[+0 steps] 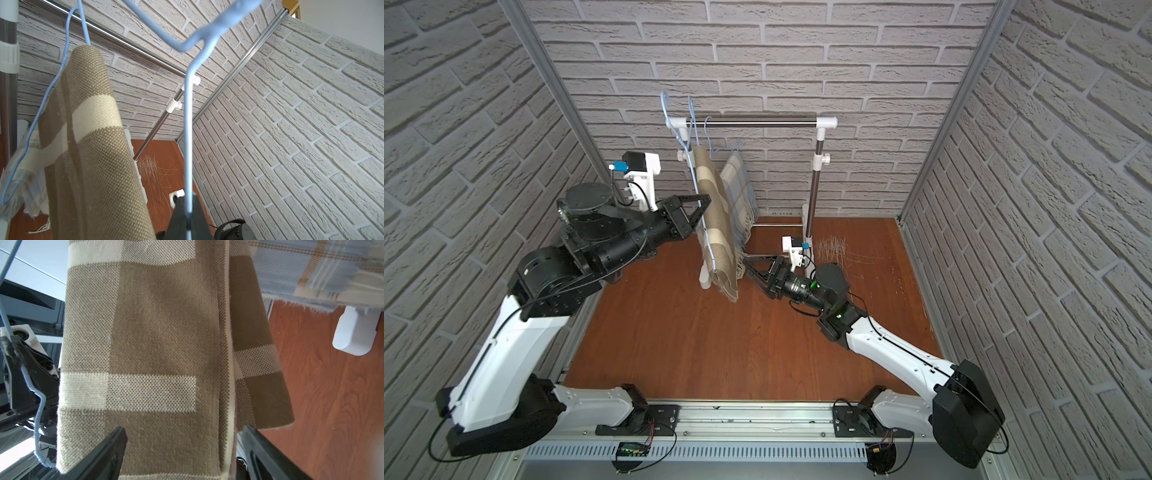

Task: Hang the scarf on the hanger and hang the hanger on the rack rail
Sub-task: Adjust the scarf at the hanger.

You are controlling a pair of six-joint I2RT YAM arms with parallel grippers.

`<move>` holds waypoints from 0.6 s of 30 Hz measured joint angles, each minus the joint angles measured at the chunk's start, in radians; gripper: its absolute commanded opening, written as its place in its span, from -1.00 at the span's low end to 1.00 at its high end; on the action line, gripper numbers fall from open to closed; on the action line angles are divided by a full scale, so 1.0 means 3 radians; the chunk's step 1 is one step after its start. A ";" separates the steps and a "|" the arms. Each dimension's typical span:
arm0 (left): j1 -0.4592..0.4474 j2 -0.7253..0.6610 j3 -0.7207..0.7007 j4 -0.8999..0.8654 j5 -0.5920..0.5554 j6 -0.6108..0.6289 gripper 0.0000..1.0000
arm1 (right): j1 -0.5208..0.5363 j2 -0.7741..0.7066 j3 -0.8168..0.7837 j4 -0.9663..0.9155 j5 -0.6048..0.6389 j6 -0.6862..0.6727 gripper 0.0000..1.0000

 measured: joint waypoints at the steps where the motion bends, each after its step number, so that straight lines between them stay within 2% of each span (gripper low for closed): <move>1: 0.0000 0.0000 0.0009 0.0003 0.0000 -0.0006 -1.00 | 0.0006 -0.0004 0.0000 0.0006 0.0000 -0.0011 0.84; 9: 0.0000 -0.0001 0.0024 0.0076 0.0001 -0.0070 -1.00 | 0.0160 0.0313 0.0000 0.0371 0.0004 0.0090 0.86; 18: -0.0005 -0.0001 0.0024 0.0123 -0.0001 -0.0074 -1.00 | 0.0292 0.0819 0.0000 0.1091 0.0083 0.0493 0.82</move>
